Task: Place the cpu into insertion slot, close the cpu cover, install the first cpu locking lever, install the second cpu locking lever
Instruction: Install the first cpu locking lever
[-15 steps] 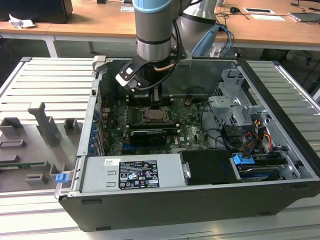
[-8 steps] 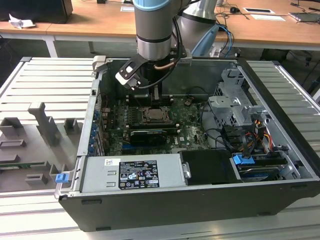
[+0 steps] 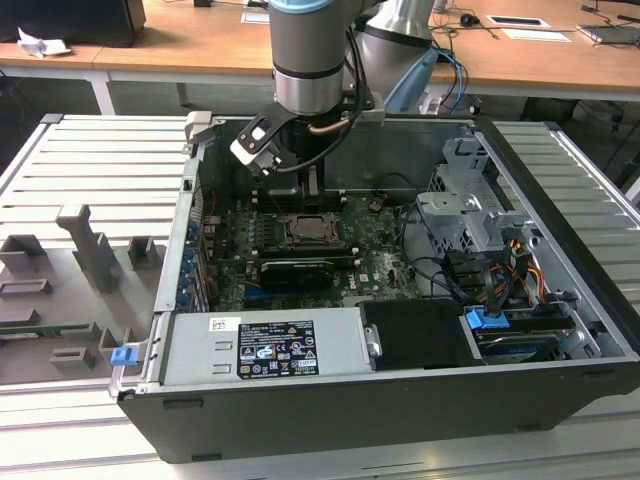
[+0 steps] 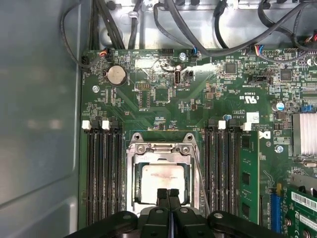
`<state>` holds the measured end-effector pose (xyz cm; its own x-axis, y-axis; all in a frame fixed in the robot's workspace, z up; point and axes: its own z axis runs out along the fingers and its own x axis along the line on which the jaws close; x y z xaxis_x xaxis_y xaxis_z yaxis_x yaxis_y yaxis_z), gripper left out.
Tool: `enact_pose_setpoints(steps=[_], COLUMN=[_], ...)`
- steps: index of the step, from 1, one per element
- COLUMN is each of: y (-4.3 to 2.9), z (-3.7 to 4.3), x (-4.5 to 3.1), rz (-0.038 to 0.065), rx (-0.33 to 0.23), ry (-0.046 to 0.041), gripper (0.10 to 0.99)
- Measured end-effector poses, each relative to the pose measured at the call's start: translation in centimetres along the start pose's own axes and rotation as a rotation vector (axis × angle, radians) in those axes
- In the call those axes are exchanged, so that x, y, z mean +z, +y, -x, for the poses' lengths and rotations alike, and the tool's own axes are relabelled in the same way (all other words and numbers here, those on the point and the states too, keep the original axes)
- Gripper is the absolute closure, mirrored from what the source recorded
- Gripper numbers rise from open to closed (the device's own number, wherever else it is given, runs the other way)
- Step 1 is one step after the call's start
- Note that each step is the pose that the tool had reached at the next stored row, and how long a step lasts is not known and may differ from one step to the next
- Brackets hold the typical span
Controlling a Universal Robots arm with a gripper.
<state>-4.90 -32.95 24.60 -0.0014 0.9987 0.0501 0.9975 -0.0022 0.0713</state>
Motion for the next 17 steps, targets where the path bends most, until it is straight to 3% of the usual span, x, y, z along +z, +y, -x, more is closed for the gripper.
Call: enact_pose_setpoints(steps=[9, 17], y=[0.04, 0.11], z=[-0.03, -0.08], x=[-0.57, -1.57], rz=[0.0, 0.0], rx=[0.0, 0.0], ry=[0.0, 0.0], gripper=[0.98, 0.98])
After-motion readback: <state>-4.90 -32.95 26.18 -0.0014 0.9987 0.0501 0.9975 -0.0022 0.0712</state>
